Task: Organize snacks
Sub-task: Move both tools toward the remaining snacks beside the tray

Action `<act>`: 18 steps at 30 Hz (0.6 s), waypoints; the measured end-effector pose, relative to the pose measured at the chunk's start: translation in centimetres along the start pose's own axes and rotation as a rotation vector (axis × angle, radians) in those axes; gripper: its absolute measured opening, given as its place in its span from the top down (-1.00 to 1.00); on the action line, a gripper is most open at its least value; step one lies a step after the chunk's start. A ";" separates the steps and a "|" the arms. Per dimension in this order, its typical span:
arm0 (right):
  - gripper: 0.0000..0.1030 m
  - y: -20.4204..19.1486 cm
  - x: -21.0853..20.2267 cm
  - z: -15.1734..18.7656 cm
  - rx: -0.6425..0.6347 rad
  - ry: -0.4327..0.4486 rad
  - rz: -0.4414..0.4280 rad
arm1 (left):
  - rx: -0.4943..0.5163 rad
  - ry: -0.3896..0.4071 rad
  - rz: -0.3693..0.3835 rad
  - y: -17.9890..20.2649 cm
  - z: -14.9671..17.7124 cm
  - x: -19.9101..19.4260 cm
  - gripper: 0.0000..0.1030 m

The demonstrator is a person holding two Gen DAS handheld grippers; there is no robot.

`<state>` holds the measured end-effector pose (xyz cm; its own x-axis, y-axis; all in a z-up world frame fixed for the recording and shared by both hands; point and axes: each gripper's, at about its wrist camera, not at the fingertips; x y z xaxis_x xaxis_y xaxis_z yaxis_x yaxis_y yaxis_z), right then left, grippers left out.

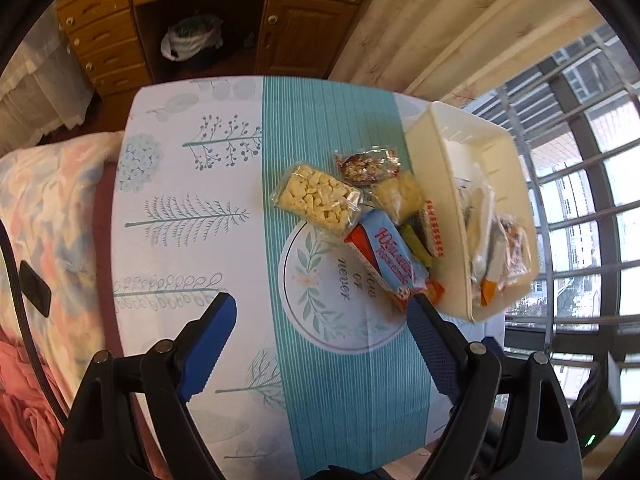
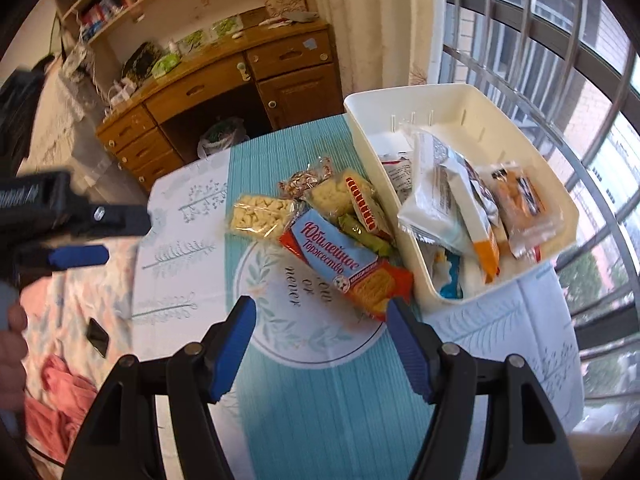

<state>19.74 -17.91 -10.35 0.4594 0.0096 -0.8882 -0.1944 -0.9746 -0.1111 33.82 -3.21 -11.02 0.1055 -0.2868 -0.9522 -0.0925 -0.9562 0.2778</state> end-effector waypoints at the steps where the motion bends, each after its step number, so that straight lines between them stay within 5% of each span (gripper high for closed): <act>1: -0.32 0.0 0.6 -0.2 -0.016 -0.005 0.002 | -0.003 -0.005 -0.016 0.1 -0.5 0.5 -0.67; 18: -0.32 -2.4 8.7 -1.2 -0.391 -0.082 0.062 | -0.116 -0.118 -0.085 -0.2 -7.7 11.8 -0.67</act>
Point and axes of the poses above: each gripper's, at about its wrist camera, not at the fingertips, and x roughly the way its jaws point, y to its right, z to its underside
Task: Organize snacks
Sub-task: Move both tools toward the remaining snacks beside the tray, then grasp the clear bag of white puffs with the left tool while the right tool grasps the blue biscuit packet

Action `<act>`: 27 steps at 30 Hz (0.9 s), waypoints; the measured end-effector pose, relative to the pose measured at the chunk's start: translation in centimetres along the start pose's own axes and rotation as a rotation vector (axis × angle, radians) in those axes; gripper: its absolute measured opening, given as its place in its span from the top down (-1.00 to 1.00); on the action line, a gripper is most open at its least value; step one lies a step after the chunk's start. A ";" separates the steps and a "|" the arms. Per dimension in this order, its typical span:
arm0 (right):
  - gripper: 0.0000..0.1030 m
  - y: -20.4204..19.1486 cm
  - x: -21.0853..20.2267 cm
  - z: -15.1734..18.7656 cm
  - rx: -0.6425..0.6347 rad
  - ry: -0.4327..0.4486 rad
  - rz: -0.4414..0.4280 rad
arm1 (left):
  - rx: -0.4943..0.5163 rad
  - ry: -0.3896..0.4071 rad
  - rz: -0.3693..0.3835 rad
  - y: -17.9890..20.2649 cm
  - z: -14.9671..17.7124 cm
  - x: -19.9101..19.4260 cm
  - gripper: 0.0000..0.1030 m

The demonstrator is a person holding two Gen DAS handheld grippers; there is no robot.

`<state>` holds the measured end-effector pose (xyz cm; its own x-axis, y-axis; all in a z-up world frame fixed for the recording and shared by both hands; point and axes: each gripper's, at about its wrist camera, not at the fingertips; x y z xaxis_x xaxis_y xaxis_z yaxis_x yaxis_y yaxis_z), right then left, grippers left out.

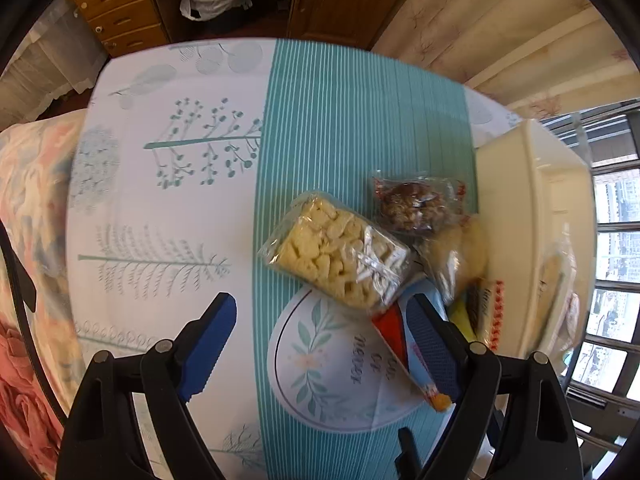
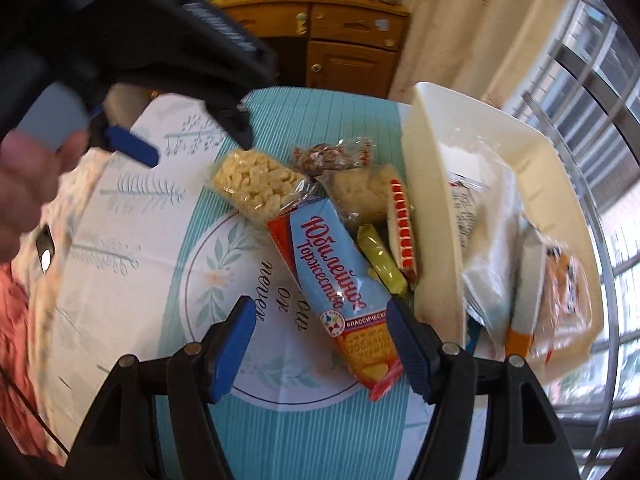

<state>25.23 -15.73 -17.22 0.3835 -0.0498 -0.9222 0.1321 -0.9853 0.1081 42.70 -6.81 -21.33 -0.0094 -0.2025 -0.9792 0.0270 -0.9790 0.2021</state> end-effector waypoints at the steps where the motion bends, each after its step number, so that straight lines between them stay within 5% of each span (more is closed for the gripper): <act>1: -0.32 -0.1 0.4 -0.1 -0.015 -0.009 0.001 | -0.001 -0.010 -0.006 0.1 -0.3 0.8 -0.67; 20: -0.32 0.7 5.0 -0.8 -0.168 -0.036 0.025 | 0.077 -0.089 -0.176 4.8 -2.4 7.7 -0.98; 27: -0.29 -0.9 6.1 -1.0 -0.261 -0.072 0.045 | 0.060 -0.113 -0.171 5.4 -3.3 9.0 -1.00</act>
Point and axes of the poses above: each gripper's, at about its wrist camera, not at the fingertips, and x roughly the way its jaws point, y to its right, z to its underside
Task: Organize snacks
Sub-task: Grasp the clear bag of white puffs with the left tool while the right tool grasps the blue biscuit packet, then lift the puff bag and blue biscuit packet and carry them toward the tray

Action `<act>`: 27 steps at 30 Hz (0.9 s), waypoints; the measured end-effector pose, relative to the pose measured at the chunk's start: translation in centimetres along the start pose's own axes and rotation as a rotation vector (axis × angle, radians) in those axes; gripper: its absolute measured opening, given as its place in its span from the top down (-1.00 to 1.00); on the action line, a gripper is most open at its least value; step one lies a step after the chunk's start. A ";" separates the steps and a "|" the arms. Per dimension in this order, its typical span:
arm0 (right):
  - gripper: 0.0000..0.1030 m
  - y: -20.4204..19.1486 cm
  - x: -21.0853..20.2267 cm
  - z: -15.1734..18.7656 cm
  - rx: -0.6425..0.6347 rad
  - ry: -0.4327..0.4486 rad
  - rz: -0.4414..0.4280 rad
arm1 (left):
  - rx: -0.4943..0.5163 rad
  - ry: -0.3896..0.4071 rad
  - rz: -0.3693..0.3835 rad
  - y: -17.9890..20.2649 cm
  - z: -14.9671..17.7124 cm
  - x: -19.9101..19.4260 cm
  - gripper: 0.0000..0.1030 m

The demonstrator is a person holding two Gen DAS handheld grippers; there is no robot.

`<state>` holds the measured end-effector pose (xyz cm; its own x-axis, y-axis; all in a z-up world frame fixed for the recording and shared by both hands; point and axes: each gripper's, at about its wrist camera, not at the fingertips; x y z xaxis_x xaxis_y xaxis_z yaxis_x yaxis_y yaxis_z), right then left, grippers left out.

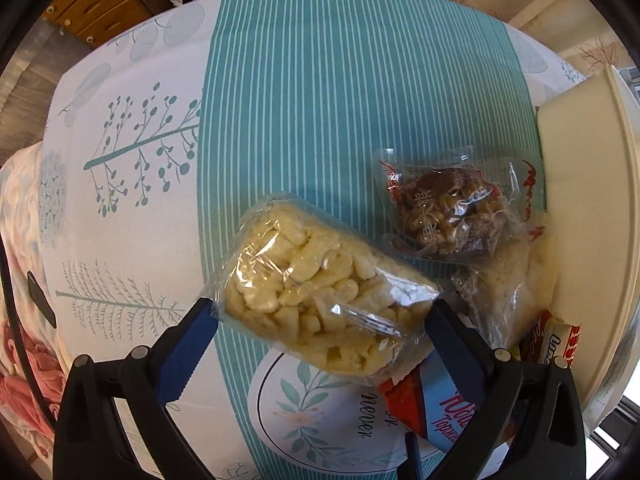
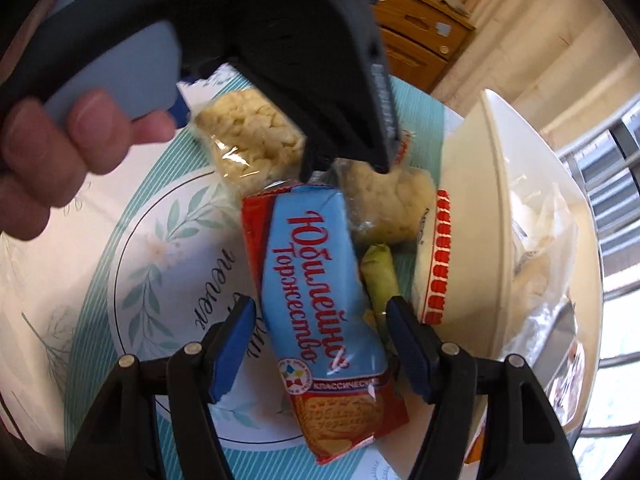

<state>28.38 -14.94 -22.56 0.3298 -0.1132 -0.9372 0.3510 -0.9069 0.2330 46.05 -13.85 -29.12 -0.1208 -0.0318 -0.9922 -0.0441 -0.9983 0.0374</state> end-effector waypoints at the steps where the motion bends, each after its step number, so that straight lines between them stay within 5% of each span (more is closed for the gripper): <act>1: -0.26 0.0 0.2 -0.2 0.006 -0.008 -0.012 | -0.008 -0.003 0.002 0.0 -0.2 0.2 -0.99; 16: -0.21 1.6 3.2 -2.6 0.085 -0.115 -0.089 | -0.013 0.005 0.031 0.6 -0.8 2.0 -0.91; 27: -0.12 4.5 3.9 -2.8 0.165 -0.182 -0.159 | -0.055 -0.015 0.064 -3.1 0.3 2.4 -0.85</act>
Point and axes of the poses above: each gripper's, at about its wrist camera, not at the fingertips, and x roughly the way its jaws point, y to its right, z to its underside
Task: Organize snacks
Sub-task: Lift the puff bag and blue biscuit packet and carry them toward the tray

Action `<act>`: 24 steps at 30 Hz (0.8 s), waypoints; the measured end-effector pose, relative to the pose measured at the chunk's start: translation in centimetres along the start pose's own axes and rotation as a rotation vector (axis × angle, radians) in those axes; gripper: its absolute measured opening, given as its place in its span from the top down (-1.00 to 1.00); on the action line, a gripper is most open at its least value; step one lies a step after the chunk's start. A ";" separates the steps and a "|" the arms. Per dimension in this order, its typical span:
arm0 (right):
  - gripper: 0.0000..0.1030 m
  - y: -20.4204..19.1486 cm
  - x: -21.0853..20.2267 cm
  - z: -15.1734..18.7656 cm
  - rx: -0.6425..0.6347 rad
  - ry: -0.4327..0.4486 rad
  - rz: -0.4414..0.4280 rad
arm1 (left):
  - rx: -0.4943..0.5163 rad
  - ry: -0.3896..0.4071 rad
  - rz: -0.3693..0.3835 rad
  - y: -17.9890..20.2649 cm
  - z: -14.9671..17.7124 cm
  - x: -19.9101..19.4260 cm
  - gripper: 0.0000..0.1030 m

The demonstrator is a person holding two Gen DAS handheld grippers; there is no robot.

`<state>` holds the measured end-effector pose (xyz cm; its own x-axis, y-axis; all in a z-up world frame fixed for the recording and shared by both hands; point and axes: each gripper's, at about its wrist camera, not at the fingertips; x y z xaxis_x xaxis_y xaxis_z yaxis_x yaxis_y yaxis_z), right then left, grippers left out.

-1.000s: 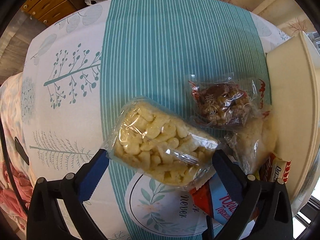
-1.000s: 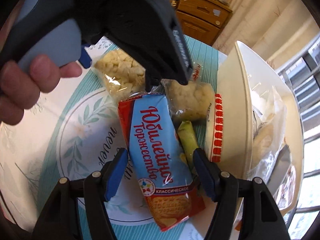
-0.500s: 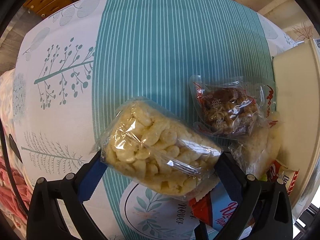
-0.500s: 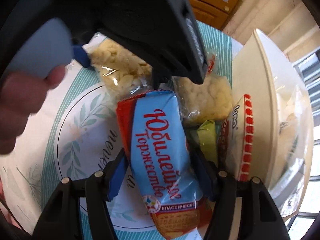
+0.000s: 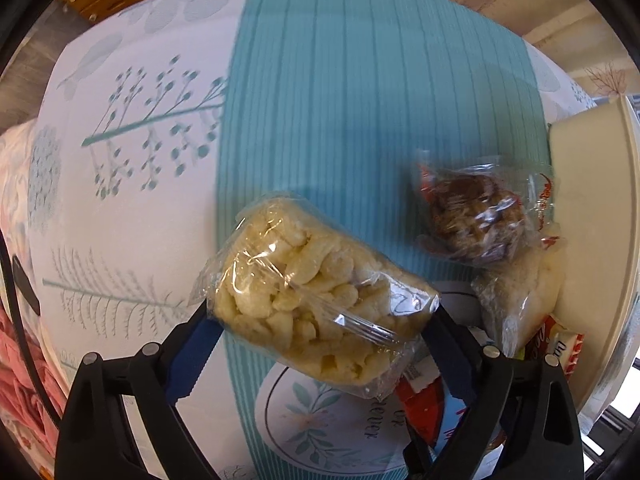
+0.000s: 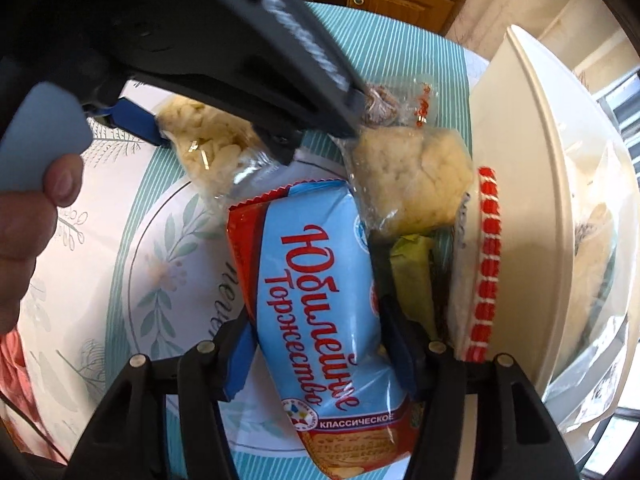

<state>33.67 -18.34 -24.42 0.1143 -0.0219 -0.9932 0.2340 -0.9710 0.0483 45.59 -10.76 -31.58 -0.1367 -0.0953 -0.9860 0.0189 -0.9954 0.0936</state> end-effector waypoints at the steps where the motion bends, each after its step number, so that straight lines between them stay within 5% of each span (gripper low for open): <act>1: -0.11 0.2 0.0 -0.1 0.011 -0.012 -0.008 | -0.009 -0.005 0.003 -0.3 0.2 -0.1 -0.84; 13: -0.09 0.3 0.5 2.2 0.116 -0.133 -0.109 | -0.075 -0.029 0.016 -7.0 5.0 -1.8 -0.84; 24: -0.08 -2.1 -1.3 5.2 0.252 -0.197 -0.199 | -0.046 0.006 0.056 -11.6 13.1 -5.9 -0.84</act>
<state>28.04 -17.46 -23.73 -0.1027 0.1520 -0.9830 -0.0150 -0.9884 -0.1513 33.25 1.22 -25.00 -0.1284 -0.1507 -0.9802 0.0717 -0.9872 0.1424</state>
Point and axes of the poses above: each gripper's, at about its wrist camera, not at the fingertips, and x roughly the way its jaws point, y to its right, z to its underside
